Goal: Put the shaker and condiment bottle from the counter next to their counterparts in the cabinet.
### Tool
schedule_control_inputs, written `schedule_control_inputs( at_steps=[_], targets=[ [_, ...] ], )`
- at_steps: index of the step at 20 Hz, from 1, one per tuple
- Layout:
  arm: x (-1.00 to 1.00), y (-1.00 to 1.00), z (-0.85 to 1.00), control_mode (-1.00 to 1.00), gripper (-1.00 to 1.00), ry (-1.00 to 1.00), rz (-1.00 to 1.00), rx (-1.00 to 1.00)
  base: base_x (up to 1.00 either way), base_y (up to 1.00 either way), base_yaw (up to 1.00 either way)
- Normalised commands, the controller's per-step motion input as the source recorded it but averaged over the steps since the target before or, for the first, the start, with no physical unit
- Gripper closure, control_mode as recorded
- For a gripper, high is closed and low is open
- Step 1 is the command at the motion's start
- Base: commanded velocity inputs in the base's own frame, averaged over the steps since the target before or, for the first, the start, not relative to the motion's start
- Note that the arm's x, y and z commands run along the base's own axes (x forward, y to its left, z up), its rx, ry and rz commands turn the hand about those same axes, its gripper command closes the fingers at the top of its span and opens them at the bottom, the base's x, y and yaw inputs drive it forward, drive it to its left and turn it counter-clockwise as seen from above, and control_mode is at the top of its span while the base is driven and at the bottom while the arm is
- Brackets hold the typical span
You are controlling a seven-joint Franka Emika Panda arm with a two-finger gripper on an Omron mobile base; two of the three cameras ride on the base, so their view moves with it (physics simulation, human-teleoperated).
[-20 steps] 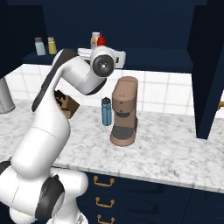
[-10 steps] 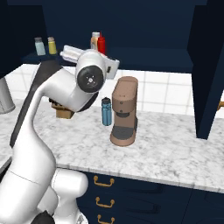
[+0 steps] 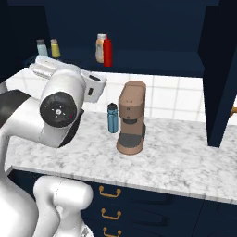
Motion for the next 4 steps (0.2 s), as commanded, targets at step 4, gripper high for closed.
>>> schedule_control_inputs(
  at_steps=[4],
  targets=[
    [-1.0, 0.25, 0.0, -1.0, -1.0, 0.02, 0.0, 0.05, 0.0, 0.0, 0.0]
  ],
)
